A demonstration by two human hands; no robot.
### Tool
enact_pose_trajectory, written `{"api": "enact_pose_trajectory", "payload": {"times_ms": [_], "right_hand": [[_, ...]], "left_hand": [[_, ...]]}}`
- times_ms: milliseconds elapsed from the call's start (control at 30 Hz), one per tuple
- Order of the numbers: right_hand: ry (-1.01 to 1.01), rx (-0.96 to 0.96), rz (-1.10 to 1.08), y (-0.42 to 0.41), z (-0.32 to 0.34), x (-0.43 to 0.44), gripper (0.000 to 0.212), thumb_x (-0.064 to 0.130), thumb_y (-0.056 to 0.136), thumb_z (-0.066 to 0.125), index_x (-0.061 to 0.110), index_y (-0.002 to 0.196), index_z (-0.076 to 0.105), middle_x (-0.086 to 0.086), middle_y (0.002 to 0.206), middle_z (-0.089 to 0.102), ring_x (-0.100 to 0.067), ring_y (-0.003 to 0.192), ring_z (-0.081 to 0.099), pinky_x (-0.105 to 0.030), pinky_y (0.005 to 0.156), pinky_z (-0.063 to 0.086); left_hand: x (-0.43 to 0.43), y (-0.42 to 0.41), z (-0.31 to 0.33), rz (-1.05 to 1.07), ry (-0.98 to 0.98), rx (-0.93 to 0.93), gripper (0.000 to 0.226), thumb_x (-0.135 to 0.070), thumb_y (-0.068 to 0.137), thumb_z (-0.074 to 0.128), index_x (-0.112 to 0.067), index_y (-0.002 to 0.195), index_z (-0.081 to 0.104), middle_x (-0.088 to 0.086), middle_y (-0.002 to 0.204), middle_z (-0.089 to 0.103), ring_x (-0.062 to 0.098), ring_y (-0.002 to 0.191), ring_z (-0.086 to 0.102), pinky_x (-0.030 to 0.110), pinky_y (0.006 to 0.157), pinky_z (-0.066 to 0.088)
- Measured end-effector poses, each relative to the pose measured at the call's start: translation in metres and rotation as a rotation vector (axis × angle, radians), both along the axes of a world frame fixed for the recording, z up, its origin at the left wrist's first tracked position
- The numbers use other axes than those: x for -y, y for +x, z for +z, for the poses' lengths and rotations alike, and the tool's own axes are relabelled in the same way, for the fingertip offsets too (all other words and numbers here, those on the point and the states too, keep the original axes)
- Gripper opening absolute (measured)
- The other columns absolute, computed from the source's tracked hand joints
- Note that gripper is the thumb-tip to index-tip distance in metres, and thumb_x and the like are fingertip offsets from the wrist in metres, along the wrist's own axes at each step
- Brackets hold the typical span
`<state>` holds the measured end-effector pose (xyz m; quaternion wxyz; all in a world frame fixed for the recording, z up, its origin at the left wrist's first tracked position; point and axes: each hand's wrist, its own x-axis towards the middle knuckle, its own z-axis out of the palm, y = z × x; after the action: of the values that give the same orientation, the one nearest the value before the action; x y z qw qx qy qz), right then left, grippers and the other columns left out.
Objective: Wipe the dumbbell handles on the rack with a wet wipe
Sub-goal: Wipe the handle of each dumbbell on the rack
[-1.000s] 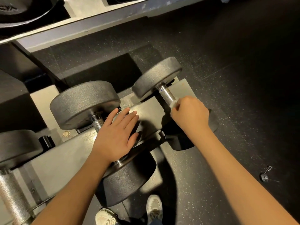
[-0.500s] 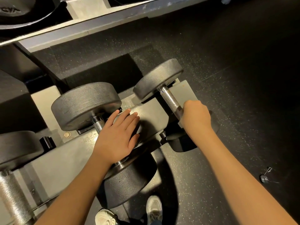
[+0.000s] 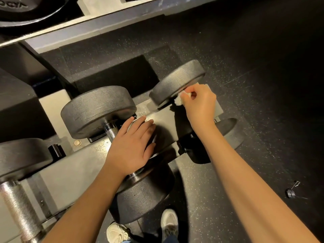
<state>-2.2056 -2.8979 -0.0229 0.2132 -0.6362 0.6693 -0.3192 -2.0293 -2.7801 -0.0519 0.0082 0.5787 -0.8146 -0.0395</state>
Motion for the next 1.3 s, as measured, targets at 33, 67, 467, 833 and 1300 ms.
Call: {"api": "enact_pose_trajectory", "payload": {"times_ms": [33, 67, 467, 833, 1300], "right_hand": [[0.007, -0.060, 0.035, -0.005, -0.002, -0.004, 0.010, 0.005, 0.083, 0.060, 0.008, 0.074, 0.063, -0.004, 0.081, 0.060, -0.017, 0.074, 0.054, -0.027, 0.064, 0.042], [0.006, -0.153, 0.074, -0.011, -0.003, -0.009, 0.012, 0.003, 0.083, 0.061, 0.007, 0.072, 0.061, -0.007, 0.081, 0.059, -0.021, 0.074, 0.054, -0.031, 0.061, 0.041], [-0.119, -0.560, 0.195, 0.005, -0.006, -0.026, 0.028, -0.018, 0.056, 0.076, 0.001, 0.064, 0.057, -0.015, 0.070, 0.054, -0.029, 0.057, 0.050, -0.020, 0.042, 0.016], [0.165, -0.661, 0.062, -0.019, 0.010, -0.051, 0.016, 0.005, 0.091, 0.056, 0.001, 0.106, 0.060, -0.017, 0.105, 0.058, -0.030, 0.095, 0.056, -0.029, 0.068, 0.037], [0.398, 0.266, 0.385, 0.099, 0.008, -0.106, 0.005, 0.009, 0.081, 0.065, 0.011, 0.078, 0.070, 0.003, 0.070, 0.062, -0.008, 0.062, 0.055, -0.021, 0.056, 0.046]], "left_hand": [[0.000, 0.000, 0.000, -0.001, -0.002, -0.004, 0.056, -0.041, 0.090, 0.036, -0.008, 0.129, 0.058, 0.007, 0.134, 0.056, 0.026, 0.133, 0.042, 0.043, 0.114, 0.020], [0.000, 0.000, 0.000, -0.001, -0.003, -0.009, 0.057, -0.041, 0.089, 0.036, -0.008, 0.129, 0.058, 0.007, 0.133, 0.057, 0.026, 0.133, 0.042, 0.043, 0.114, 0.020], [0.000, 0.003, 0.000, -0.008, -0.025, -0.083, 0.053, -0.039, 0.088, 0.042, -0.008, 0.127, 0.060, 0.008, 0.129, 0.057, 0.026, 0.131, 0.041, 0.045, 0.114, 0.025], [-0.009, 0.007, -0.007, 0.107, -0.075, -0.196, 0.039, -0.026, 0.092, 0.042, -0.004, 0.119, 0.059, 0.010, 0.123, 0.057, 0.032, 0.123, 0.047, 0.044, 0.107, 0.031], [-0.108, 0.093, 0.018, 0.319, 0.011, -0.116, 0.051, -0.032, 0.096, 0.034, -0.006, 0.137, 0.049, 0.011, 0.138, 0.052, 0.025, 0.133, 0.037, 0.037, 0.115, 0.012]]}}
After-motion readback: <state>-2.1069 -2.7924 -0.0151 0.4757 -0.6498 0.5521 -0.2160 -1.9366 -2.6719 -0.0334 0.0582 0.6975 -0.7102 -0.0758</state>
